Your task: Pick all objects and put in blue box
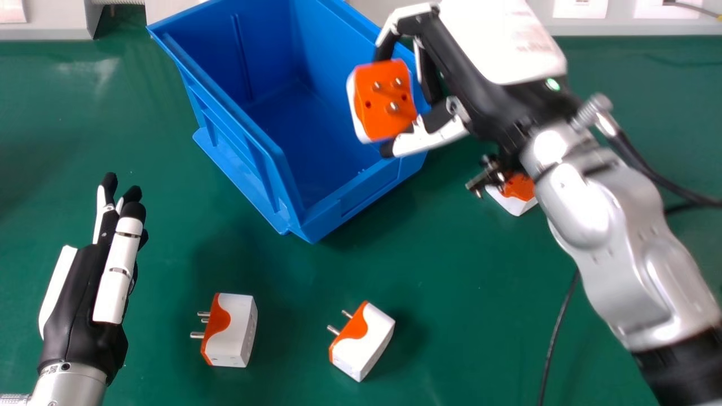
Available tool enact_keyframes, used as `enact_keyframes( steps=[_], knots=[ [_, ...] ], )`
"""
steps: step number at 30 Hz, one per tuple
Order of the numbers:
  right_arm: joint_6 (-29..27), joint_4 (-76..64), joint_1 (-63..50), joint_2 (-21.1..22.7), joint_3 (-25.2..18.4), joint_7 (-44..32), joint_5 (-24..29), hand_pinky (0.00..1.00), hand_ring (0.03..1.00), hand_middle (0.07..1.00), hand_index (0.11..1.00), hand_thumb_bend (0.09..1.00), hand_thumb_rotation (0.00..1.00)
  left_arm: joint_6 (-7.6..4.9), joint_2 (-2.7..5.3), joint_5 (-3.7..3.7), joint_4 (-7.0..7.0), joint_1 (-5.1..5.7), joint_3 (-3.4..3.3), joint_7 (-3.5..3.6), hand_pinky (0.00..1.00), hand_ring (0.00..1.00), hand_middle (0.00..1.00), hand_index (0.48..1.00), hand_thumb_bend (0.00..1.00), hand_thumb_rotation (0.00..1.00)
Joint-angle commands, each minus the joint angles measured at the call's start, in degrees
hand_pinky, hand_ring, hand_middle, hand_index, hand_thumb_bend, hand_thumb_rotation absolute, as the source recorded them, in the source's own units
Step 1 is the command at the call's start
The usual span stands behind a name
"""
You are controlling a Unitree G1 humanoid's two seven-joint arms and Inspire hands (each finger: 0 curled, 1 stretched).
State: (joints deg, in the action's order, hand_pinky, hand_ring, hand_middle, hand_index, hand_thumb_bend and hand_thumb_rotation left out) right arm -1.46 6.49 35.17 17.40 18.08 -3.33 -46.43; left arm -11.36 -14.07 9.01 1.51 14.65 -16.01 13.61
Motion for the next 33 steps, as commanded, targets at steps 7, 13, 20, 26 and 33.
enact_keyframes(
  steps=[7, 13, 20, 26, 33],
  knots=[
    [-0.87, 16.45, 14.50, -4.40, 3.56, 5.52, -1.78, 0.03, 0.081, 0.158, 0.469, 0.498, 0.14, -1.11, -0.04, 0.15, -1.02, 0.59, -0.09, 0.14, 0.99, 1.00, 1.00, 1.000, 0.39, 1.00],
    [0.08, 30.66, 24.18, -8.40, 6.85, 7.87, -2.43, 0.04, 0.088, 0.165, 0.469, 0.498, 0.15, -0.51, 0.23, 0.08, -2.60, 1.57, 0.11, -0.18, 1.00, 1.00, 1.00, 1.000, 0.40, 1.00],
    [0.94, 49.62, 34.33, -13.86, 10.20, 9.70, -2.05, 0.03, 0.083, 0.152, 0.469, 0.499, 0.14, -0.86, 0.48, -0.28, -3.48, 2.70, 0.33, -0.42, 1.00, 1.00, 1.00, 1.000, 0.40, 1.00],
    [0.62, 59.72, 37.70, -16.74, 11.49, 11.90, -1.18, 0.03, 0.078, 0.142, 0.468, 0.506, 0.13, -0.87, 1.08, -0.16, -5.18, 3.94, 0.85, -0.70, 1.00, 1.00, 1.00, 1.000, 0.41, 1.00],
    [-0.25, 63.34, 36.48, -17.70, 13.32, 16.78, -1.04, 0.03, 0.080, 0.147, 0.474, 0.511, 0.12, -1.69, 1.51, -0.41, -4.42, 4.05, 1.20, -0.82, 0.99, 1.00, 1.00, 1.000, 0.42, 1.00]
  ],
)
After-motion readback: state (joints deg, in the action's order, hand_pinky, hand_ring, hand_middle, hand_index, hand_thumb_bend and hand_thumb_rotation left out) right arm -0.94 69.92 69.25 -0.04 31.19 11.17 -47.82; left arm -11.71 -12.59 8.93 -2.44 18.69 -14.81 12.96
